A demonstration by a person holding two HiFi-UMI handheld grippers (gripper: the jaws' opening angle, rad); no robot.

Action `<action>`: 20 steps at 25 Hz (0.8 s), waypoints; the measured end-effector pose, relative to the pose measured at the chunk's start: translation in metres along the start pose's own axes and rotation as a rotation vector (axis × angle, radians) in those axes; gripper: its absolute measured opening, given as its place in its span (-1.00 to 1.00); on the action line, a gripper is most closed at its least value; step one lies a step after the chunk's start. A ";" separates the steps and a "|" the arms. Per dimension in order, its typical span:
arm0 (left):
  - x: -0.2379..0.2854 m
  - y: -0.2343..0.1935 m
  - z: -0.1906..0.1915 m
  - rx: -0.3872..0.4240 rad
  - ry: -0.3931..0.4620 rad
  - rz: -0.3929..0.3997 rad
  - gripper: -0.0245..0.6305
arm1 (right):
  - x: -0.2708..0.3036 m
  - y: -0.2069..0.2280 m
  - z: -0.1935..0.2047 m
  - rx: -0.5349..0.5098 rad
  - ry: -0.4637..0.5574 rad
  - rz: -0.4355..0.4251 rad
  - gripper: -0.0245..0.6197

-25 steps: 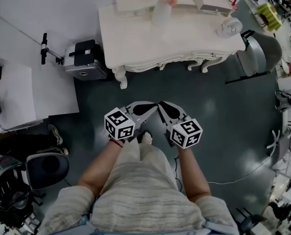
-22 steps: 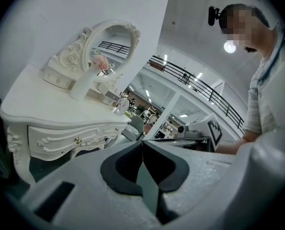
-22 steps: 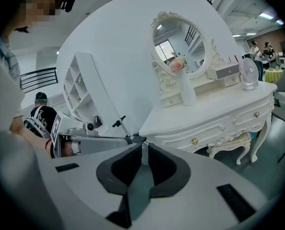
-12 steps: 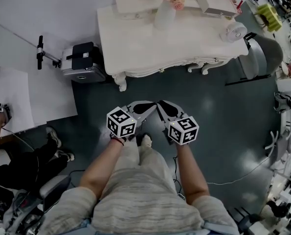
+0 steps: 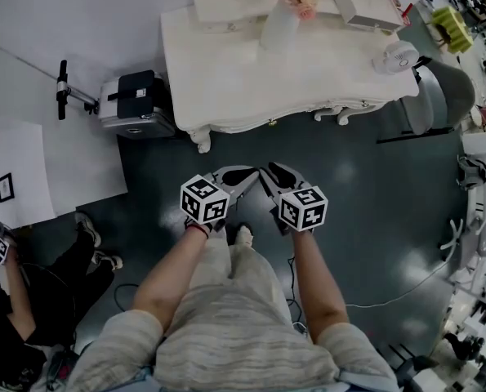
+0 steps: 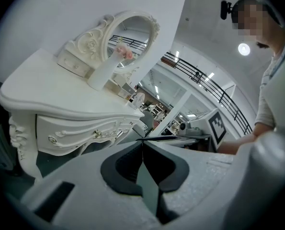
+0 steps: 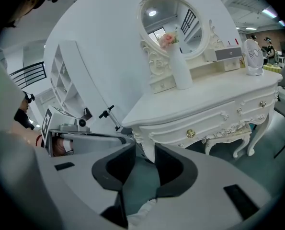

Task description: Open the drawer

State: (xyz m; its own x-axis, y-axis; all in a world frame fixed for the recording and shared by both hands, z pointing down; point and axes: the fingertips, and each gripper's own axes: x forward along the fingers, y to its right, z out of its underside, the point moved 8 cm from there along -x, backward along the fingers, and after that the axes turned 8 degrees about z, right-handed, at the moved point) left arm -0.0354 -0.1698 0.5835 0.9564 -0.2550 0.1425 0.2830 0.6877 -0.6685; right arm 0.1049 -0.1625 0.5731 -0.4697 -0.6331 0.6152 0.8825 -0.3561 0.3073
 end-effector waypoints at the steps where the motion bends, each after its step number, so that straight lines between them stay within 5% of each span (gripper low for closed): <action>1: 0.001 -0.003 0.001 -0.005 -0.004 -0.003 -0.88 | 0.003 0.002 0.001 -0.001 -0.007 0.002 -0.65; 8: 0.005 -0.021 0.005 -0.041 -0.013 -0.004 -0.88 | 0.021 0.017 0.004 0.009 -0.044 0.025 -0.41; 20: 0.003 -0.039 0.007 -0.063 -0.022 -0.004 -0.88 | 0.057 0.049 -0.005 -0.008 -0.087 0.092 -0.40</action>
State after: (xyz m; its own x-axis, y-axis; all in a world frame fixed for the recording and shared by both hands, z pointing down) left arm -0.0430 -0.1921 0.6150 0.9569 -0.2421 0.1605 0.2820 0.6425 -0.7125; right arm 0.1212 -0.2189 0.6194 -0.3829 -0.6013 0.7013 0.9212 -0.3055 0.2410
